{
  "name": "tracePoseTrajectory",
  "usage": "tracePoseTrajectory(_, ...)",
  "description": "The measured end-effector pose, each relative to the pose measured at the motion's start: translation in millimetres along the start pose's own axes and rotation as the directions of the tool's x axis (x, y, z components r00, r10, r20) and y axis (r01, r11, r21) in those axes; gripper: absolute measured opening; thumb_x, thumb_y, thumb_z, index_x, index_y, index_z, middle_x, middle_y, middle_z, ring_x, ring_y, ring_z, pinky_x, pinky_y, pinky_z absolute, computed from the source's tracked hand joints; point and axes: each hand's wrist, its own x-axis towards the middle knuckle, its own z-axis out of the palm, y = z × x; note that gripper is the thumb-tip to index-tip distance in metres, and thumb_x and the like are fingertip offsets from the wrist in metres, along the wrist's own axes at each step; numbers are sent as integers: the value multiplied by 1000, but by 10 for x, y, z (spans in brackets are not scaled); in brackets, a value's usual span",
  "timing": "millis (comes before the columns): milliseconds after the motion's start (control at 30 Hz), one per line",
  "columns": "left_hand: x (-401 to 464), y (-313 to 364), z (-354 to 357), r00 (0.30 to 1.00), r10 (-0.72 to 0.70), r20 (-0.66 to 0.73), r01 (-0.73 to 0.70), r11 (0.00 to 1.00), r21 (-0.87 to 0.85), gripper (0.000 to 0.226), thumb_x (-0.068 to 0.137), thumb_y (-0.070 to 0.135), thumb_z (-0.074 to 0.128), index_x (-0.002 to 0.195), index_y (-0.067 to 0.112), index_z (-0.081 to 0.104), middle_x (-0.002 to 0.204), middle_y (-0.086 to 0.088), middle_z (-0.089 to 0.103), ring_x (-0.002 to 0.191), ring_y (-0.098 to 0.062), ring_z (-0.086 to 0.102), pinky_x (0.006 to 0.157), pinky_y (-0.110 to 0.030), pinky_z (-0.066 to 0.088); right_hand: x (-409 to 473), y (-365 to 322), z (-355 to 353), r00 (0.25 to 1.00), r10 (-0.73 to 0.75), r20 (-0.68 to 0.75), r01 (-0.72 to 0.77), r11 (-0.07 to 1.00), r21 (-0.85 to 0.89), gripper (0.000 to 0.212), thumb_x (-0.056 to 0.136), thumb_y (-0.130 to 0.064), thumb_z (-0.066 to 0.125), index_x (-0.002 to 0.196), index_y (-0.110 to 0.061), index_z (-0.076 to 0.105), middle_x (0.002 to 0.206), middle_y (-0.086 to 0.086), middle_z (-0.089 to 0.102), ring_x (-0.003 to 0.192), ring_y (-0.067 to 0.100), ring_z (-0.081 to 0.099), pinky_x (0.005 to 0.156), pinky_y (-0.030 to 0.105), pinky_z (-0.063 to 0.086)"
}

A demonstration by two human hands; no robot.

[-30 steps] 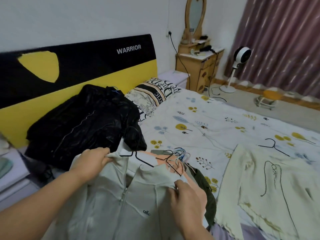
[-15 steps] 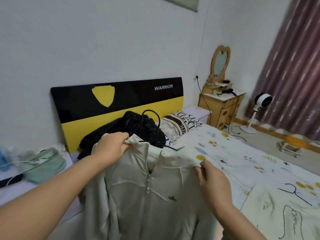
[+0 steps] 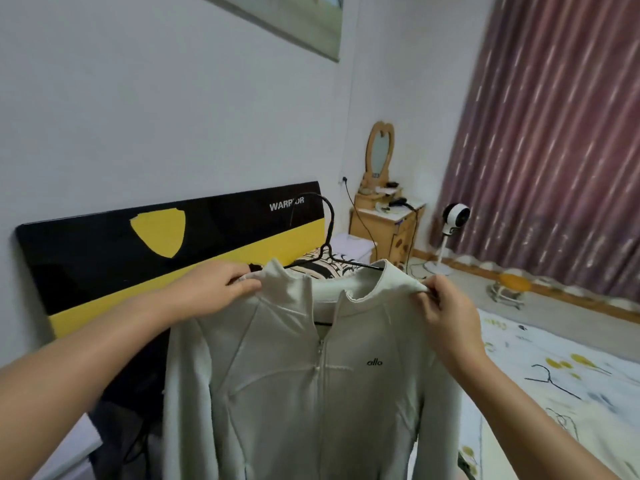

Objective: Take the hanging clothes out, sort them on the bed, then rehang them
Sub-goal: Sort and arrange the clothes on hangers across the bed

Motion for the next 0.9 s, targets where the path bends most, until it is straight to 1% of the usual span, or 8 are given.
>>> tracePoseTrajectory(167,452,-106,9,994,107,39,-108,994,18,39,94,33,48,76,0,57,68,-4,51,64,-17,46,61,-31,31,228,86,102,994,100,-35,-101,995,-25,13,90,-11,54,78,-14,54,67,-8,51,74,20,48,58,32,28)
tracePoseTrajectory(300,901,-14,78,981,190,-36,-191,982,-6,35,94,28,50,61,15,48,61,0,49,59,-13,45,60,-32,31,535,221,176,985,142,-97,-148,988,-49,31,90,-13,54,64,-25,43,62,-11,47,72,24,49,64,35,34)
tracePoseTrajectory(433,1417,145,166,968,200,-150,-209,977,-50,35,92,26,53,62,8,51,64,-9,53,66,-25,51,60,-34,32,925,453,286,974,202,-100,-211,974,-85,16,92,-17,53,77,-19,50,72,0,54,84,31,54,76,44,41)
tracePoseTrajectory(533,1833,321,266,957,210,-198,-218,976,-22,35,91,27,54,61,9,52,61,-7,51,66,-26,50,60,-38,36,1218,686,405,971,205,-125,-222,963,-149,4,91,-15,54,88,-17,56,92,10,60,98,33,52,81,43,40)
tracePoseTrajectory(567,1968,387,292,954,211,-213,-219,976,-13,37,91,28,54,58,12,49,58,-5,48,63,-24,47,59,-37,35,1296,774,457,967,211,-143,-236,953,-191,11,90,-15,55,100,-13,59,103,12,60,104,32,48,86,43,38)
tracePoseTrajectory(700,2496,630,396,937,219,-273,-223,975,16,39,90,30,54,56,14,45,55,2,41,63,-22,44,57,-32,30,1452,995,701,931,271,-246,-328,916,-232,66,87,-17,60,144,-7,27,151,21,21,139,34,18,114,43,17)
tracePoseTrajectory(800,2878,836,486,930,218,-295,-232,973,-13,44,90,32,53,53,15,37,56,1,41,65,-24,45,53,-30,26,1417,1026,1023,930,323,-178,-353,919,-173,76,91,-24,56,150,-11,9,156,19,-2,144,31,2,117,41,7)
tracePoseTrajectory(900,3247,1078,585,918,247,-310,-275,960,-51,42,91,32,53,55,15,39,57,1,42,67,-25,46,49,-30,22,1369,1005,1462,951,308,23,-302,945,-126,79,94,-36,49,150,-17,-4,156,12,-14,145,26,-2,118,36,6)
